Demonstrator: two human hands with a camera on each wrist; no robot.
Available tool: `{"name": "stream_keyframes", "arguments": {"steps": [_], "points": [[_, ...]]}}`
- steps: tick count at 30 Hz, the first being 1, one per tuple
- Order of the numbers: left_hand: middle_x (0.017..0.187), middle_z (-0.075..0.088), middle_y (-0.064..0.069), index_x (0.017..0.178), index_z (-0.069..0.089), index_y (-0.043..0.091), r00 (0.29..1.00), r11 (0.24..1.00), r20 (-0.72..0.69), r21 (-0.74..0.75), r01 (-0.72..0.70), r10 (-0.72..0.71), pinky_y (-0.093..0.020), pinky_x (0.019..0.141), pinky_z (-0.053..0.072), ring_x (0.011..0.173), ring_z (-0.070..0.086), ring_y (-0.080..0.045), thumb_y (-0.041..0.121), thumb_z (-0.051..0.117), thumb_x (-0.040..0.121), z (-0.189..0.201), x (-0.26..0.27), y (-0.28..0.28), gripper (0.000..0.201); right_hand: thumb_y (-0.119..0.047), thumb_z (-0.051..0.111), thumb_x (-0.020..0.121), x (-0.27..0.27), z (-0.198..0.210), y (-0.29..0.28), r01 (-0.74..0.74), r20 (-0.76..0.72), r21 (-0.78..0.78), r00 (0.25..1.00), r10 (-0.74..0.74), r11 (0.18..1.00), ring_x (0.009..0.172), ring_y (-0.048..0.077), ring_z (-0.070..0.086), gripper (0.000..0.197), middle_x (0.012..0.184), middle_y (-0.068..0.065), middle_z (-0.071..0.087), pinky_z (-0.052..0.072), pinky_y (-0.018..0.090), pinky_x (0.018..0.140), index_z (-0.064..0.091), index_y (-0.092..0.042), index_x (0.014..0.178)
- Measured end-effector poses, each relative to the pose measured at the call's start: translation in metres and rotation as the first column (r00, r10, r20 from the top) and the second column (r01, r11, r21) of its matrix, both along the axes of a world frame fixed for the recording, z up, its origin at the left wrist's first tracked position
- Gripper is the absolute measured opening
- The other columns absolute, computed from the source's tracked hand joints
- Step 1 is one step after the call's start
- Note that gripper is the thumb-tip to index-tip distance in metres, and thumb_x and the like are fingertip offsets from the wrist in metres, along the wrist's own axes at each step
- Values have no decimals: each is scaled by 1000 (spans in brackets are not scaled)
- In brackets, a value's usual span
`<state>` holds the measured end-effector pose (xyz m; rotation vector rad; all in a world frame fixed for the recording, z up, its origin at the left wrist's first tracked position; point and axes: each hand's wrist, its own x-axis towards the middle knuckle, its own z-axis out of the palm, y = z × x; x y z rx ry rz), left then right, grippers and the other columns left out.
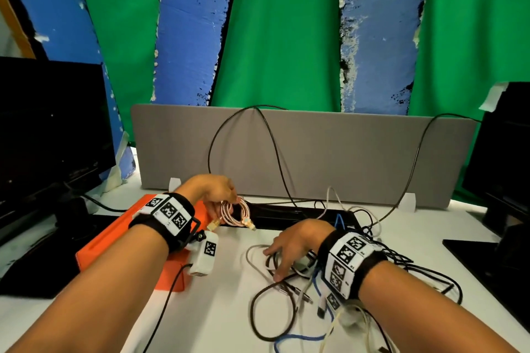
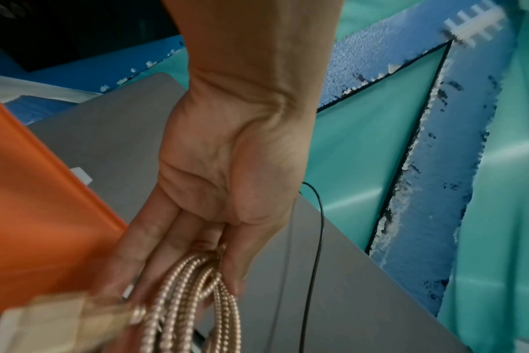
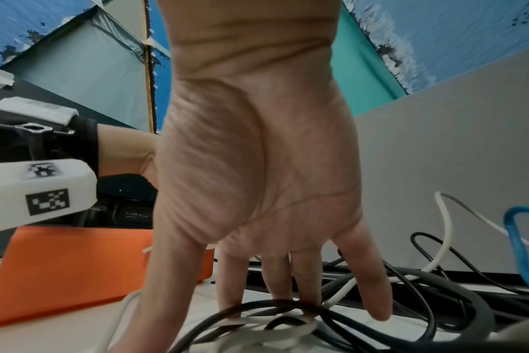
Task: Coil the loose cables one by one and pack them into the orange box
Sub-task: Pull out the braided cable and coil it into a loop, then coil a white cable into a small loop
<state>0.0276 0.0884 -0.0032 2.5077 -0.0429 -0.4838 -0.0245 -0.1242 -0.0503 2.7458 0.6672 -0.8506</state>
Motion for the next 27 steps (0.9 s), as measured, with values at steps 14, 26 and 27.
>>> {"name": "stream_keyframes", "arguments": {"steps": [14, 26, 27], "points": [[113, 69, -9, 118, 64, 4, 997, 892, 16, 448, 56, -70, -43, 88, 57, 99, 68, -29, 37, 64, 92, -27, 22, -18, 42, -58, 67, 86, -1, -2, -21, 68, 5, 112, 998, -69, 991, 148, 26, 30, 82, 162, -3, 31, 30, 44, 118, 31, -33, 155], [99, 72, -5, 115, 65, 7, 907, 720, -243, 552, 421, -344, -32, 71, 51, 74, 63, -18, 38, 70, 88, -40, -26, -96, 42, -52, 55, 95, 11, -5, -27, 109, 166, 153, 977, -134, 982, 138, 24, 46, 66, 154, -3, 44, 39, 41, 111, 38, -25, 153], [95, 70, -4, 107, 66, 7, 908, 699, -207, 582, 414, -365, -32, 69, 51, 72, 61, -18, 38, 70, 87, -42, -25, -99, 37, -46, 53, 98, 12, -3, -29, 103, 178, 175, 975, -135, 979, 136, 24, 48, 58, 152, -2, 47, 40, 39, 110, 42, -25, 151]]}}
